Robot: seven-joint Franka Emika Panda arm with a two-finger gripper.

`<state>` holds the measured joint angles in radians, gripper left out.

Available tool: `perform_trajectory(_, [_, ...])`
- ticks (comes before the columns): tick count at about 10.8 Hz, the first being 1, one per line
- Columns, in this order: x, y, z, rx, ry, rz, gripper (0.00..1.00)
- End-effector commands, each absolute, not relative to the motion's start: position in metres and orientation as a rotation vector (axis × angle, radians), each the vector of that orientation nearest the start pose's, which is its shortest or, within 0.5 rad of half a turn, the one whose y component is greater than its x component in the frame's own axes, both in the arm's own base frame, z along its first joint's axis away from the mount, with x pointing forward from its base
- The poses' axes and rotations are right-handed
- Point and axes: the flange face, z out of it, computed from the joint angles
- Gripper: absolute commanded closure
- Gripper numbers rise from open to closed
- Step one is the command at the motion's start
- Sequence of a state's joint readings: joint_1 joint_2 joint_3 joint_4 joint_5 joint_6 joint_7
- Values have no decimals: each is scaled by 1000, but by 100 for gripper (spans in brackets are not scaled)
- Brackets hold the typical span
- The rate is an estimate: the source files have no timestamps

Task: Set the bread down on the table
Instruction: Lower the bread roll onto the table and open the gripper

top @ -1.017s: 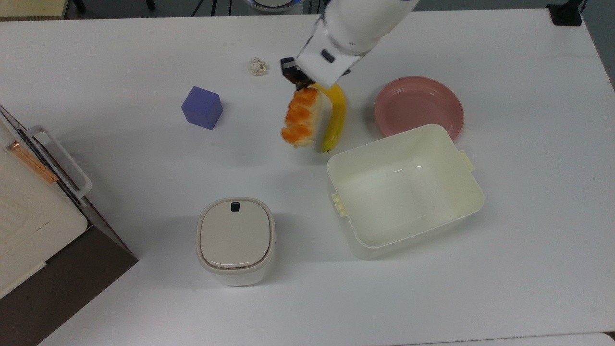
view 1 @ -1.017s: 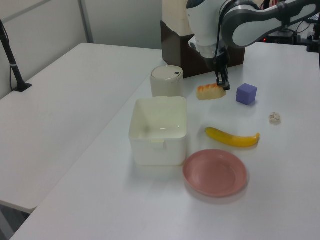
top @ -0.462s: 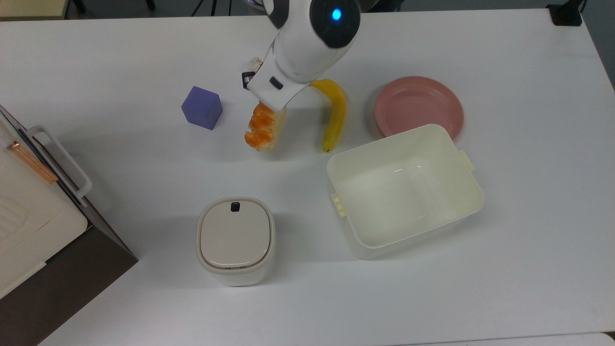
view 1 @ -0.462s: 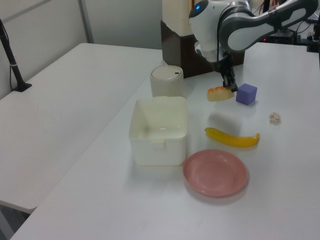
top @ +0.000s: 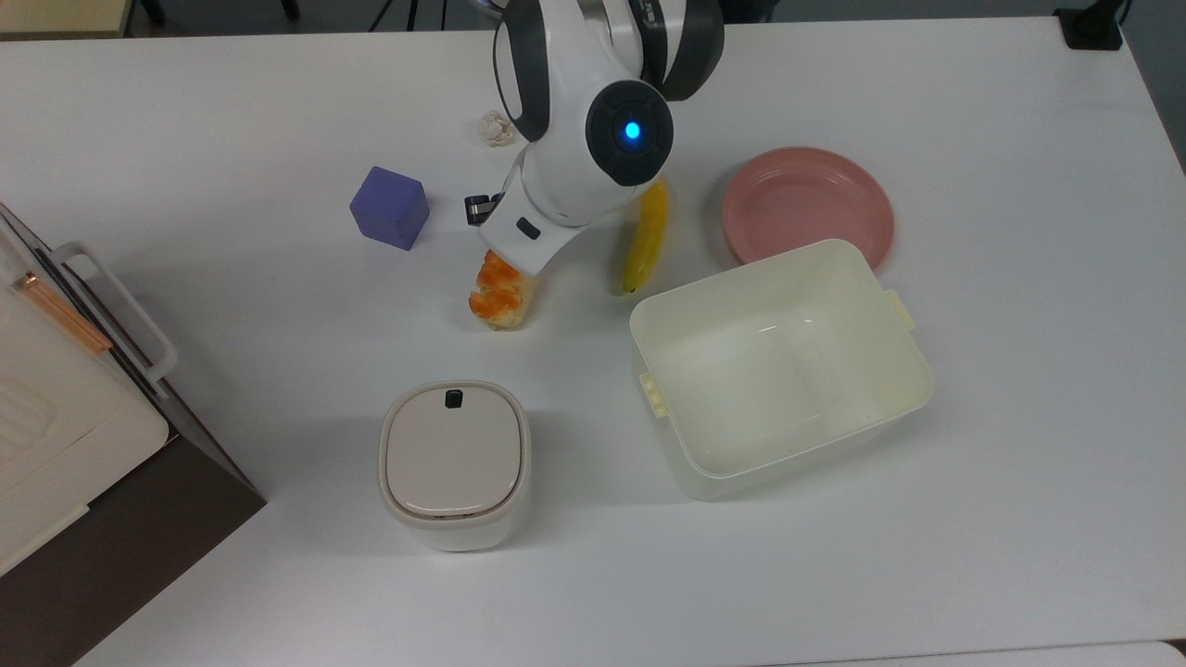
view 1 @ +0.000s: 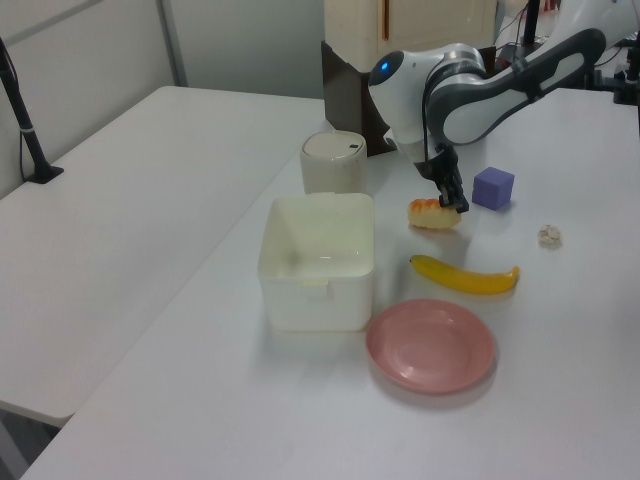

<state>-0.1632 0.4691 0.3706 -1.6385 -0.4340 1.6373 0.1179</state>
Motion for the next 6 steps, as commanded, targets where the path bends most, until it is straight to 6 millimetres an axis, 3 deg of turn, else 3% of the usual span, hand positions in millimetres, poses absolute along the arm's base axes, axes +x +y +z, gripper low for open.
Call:
perform_trajectory(1, [619,68,341,-3412,-368,619,0])
perform_trajectory(4, [620,62,353,-3437,-347,604,0])
perform_trajectory(6, [625,43,415,-3478,-163,419,0])
